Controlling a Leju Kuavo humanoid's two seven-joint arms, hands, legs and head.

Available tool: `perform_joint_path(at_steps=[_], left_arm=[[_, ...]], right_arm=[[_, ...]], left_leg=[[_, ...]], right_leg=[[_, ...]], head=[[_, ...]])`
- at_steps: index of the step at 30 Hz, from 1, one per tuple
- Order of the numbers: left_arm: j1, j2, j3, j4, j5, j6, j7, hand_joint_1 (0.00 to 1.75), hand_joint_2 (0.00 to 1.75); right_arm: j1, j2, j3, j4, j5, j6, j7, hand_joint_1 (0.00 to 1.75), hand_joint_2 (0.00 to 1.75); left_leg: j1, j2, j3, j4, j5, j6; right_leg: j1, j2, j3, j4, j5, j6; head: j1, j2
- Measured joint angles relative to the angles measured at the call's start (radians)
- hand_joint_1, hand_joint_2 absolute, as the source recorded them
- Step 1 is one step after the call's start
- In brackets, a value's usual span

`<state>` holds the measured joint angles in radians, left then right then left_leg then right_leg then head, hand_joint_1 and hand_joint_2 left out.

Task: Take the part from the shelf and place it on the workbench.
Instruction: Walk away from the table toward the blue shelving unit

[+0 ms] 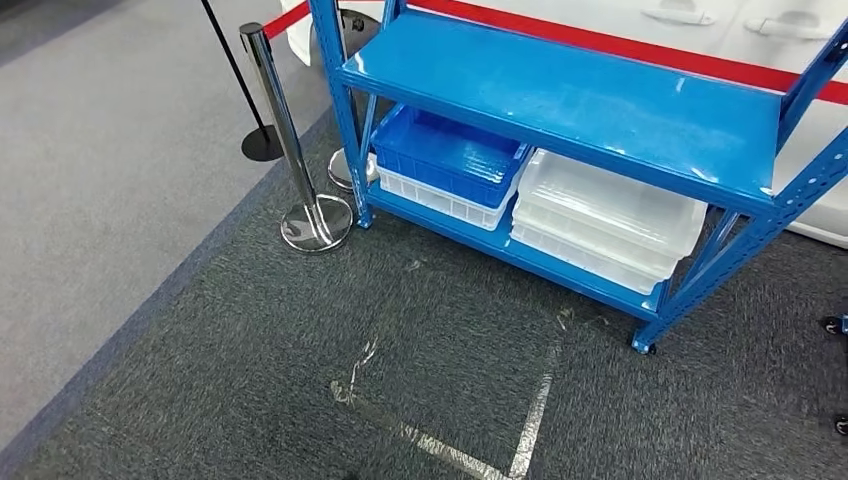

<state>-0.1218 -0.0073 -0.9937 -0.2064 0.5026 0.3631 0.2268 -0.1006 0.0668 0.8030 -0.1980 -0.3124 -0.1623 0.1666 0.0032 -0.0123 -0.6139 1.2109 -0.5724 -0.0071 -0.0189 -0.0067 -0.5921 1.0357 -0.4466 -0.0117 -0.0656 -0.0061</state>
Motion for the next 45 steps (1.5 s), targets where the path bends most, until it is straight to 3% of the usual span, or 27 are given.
perform_joint_path(at_steps=[2,3,6,8,10,12,14,16,18,20,22,23,25,28,29,30,32,33,34,35,36,38,40,43,45], left_arm=[[-0.003,0.0,0.0,0.0,-0.001,-0.001,0.006,0.0,0.0],[-0.004,0.0,0.0,0.0,-0.001,0.0,0.008,0.0,0.0],[-0.005,0.0,0.0,0.0,0.002,0.002,0.011,0.0,0.0],[-0.007,0.0,0.0,0.0,0.004,0.003,0.012,0.0,0.0],[-0.007,-0.001,0.0,0.0,0.005,0.005,0.012,0.0,0.0],[-0.005,-0.001,0.0,0.0,0.004,0.005,0.013,0.0,0.0],[-0.009,-0.002,0.0,0.0,0.002,0.005,0.014,0.0,0.0],[-0.013,-0.004,0.0,0.0,0.0,0.005,0.014,0.0,0.0],[-0.013,-0.004,0.0,0.0,-0.001,0.005,0.015,0.0,0.0],[-0.013,-0.005,0.0,0.0,-0.001,0.005,0.015,0.0,0.0],[-0.013,-0.007,0.0,0.0,0.0,0.005,0.015,0.0,0.0],[-0.014,-0.008,0.0,0.0,0.0,0.005,0.015,0.0,0.0],[-0.014,-0.009,0.0,0.0,0.004,0.006,0.012,0.0,0.0],[-0.011,-0.009,0.0,0.0,0.021,0.014,-0.009,0.0,0.0],[-0.008,-0.009,0.0,0.0,0.03,0.013,-0.02,0.0,0.0],[-0.005,-0.008,0.0,0.0,0.039,0.01,-0.031,0.0,0.0],[0.003,-0.005,0.0,0.0,0.052,0.002,-0.046,0.0,0.0],[0.007,-0.004,0.0,0.0,0.053,0.0,-0.046,0.0,0.0],[0.01,-0.003,0.0,0.0,0.053,-0.001,-0.042,0.0,0.0],[0.012,-0.003,0.0,0.0,0.056,-0.001,-0.037,0.0,0.0],[0.014,-0.003,0.0,0.0,0.061,0.0,-0.031,0.0,0.0],[0.017,-0.003,0.0,0.001,0.082,0.0,-0.024,0.0,0.0],[0.019,-0.003,0.001,0.001,0.106,0.002,-0.02,0.0,0.0],[0.022,-0.004,0.003,0.001,0.125,0.009,-0.019,0.0,0.0],[0.022,-0.006,0.006,0.001,0.129,0.011,-0.019,0.0,0.0]], right_arm=[[0.001,0.0,0.0,0.0,-0.005,0.002,0.0,0.0,0.0],[0.002,0.0,0.0,0.0,-0.006,0.002,0.001,0.0,0.0],[0.003,0.0,0.0,0.0,-0.007,0.005,0.002,0.0,0.0],[0.002,0.0,0.0,0.001,-0.008,0.006,0.002,0.0,0.0],[0.001,0.0,0.0,0.001,-0.009,0.004,0.003,0.0,0.0],[0.001,-0.001,0.0,0.001,-0.01,0.0,0.003,0.0,0.0],[-0.001,-0.002,0.0,0.001,-0.011,-0.003,0.002,0.0,0.0],[0.0,-0.002,0.0,0.001,-0.012,-0.004,0.002,0.0,0.0],[0.001,-0.002,0.0,0.001,-0.013,-0.004,0.002,0.0,0.0],[0.002,-0.003,0.0,0.001,-0.013,-0.003,0.002,0.0,0.0],[0.002,-0.004,0.0,0.001,-0.01,0.003,0.002,0.0,0.0],[0.002,-0.005,0.0,0.001,-0.008,0.009,0.002,0.0,0.0],[0.002,-0.006,0.0,0.001,0.002,0.024,0.001,0.0,0.0],[0.002,-0.006,0.003,0.001,0.02,0.046,0.0,0.0,0.0],[0.001,-0.007,0.005,0.0,0.025,0.051,0.0,0.0,0.0],[0.001,-0.007,0.008,0.0,0.031,0.053,-0.001,0.0,0.0],[0.0,-0.008,0.013,0.0,0.04,0.054,-0.009,0.0,0.0],[0.0,-0.008,0.015,0.0,0.042,0.054,-0.015,0.0,0.0],[0.001,-0.009,0.018,0.0,0.044,0.055,-0.019,0.0,0.0],[0.001,-0.009,0.02,0.0,0.045,0.057,-0.021,0.0,0.0],[0.0,-0.01,0.023,0.0,0.046,0.06,-0.021,0.0,0.0],[0.0,-0.01,0.025,0.001,0.042,0.067,-0.019,0.0,0.0],[-0.001,-0.01,0.026,0.001,0.035,0.074,-0.015,0.0,0.0],[-0.003,-0.011,0.026,0.001,0.027,0.08,-0.011,0.0,0.0],[-0.005,-0.012,0.028,0.001,0.026,0.081,-0.01,0.0,0.0]], left_leg=[[0.001,0.002,-0.062,0.085,-0.034,-0.004],[0.001,0.003,-0.072,0.082,-0.023,-0.003],[-0.002,0.007,-0.02,-0.087,0.093,0.011],[-0.008,0.011,0.004,-0.163,0.104,0.021],[-0.011,0.01,0.008,-0.172,0.097,0.029],[-0.005,0.01,0.02,-0.182,0.117,0.038],[0.0,0.011,0.03,-0.19,0.118,0.048],[-0.001,0.01,0.034,-0.19,0.113,0.056],[-0.002,0.009,0.039,-0.19,0.106,0.059],[-0.003,0.006,0.051,-0.189,0.097,0.058],[-0.004,0.002,0.064,-0.187,0.084,0.053],[-0.006,0.001,0.068,-0.185,0.077,0.049],[-0.008,-0.001,0.068,-0.185,0.068,0.038],[-0.008,0.001,0.072,-0.182,0.058,0.023],[-0.007,0.002,0.063,-0.157,0.044,0.017],[-0.005,0.003,0.04,-0.112,0.023,0.012],[-0.001,0.005,-0.035,0.023,-0.027,0.003],[0.001,0.005,-0.071,0.076,-0.036,-0.001],[0.003,0.005,-0.092,0.098,-0.027,-0.003],[0.005,0.005,-0.095,0.08,0.004,-0.005],[0.006,0.006,-0.079,0.027,0.049,-0.005],[0.006,0.008,-0.027,-0.109,0.123,-0.002],[0.003,0.009,0.001,-0.174,0.135,0.008],[0.003,0.005,0.011,-0.187,0.126,0.027],[0.007,0.005,0.022,-0.197,0.125,0.038]], right_leg=[[0.002,-0.001,0.005,0.0,-0.007,-0.003],[0.003,0.0,0.009,0.0,-0.011,-0.004],[0.005,0.002,0.031,0.001,-0.025,0.001],[0.007,0.001,0.035,0.003,-0.032,0.01],[0.009,0.0,0.036,0.003,-0.039,0.022],[0.01,0.0,0.036,0.015,-0.053,0.033],[0.009,0.003,0.004,0.086,-0.09,0.041],[0.009,0.003,-0.056,0.197,-0.136,0.045],[0.009,0.003,-0.106,0.271,-0.147,0.048],[0.009,0.003,-0.11,0.243,-0.097,0.048],[0.009,0.005,-0.066,0.121,-0.018,0.044],[0.01,0.006,-0.042,0.064,0.003,0.039],[0.014,0.008,-0.02,0.013,0.006,0.029],[0.01,0.009,-0.007,-0.004,0.003,0.013],[0.007,0.008,0.0,-0.01,0.002,0.008],[0.004,0.006,0.008,-0.014,0.0,0.003],[0.004,0.003,0.018,-0.016,-0.008,-0.003],[0.004,0.002,0.024,-0.016,-0.013,-0.004],[0.003,0.003,0.03,-0.016,-0.018,-0.004],[0.002,0.003,0.038,-0.016,-0.024,-0.002],[0.0,0.004,0.047,-0.015,-0.031,0.0],[0.001,0.005,0.058,-0.013,-0.045,0.01],[0.004,0.005,0.06,-0.014,-0.055,0.023],[0.005,0.004,0.067,-0.015,-0.065,0.038],[0.005,0.004,0.046,0.036,-0.092,0.047]], head=[[-0.001,0.0],[-0.002,0.0],[-0.001,0.0],[0.0,0.0],[0.001,0.0],[0.003,0.0],[0.006,0.0],[0.008,0.0],[0.008,0.0],[0.008,0.0],[0.009,0.0],[0.009,0.0],[0.008,0.0],[0.005,0.0],[0.002,0.0],[0.0,0.0],[-0.004,0.0],[-0.004,0.0],[-0.004,0.0],[-0.004,0.0],[-0.004,0.0],[-0.004,0.0],[-0.004,0.0],[-0.002,0.0],[0.0,0.0]])
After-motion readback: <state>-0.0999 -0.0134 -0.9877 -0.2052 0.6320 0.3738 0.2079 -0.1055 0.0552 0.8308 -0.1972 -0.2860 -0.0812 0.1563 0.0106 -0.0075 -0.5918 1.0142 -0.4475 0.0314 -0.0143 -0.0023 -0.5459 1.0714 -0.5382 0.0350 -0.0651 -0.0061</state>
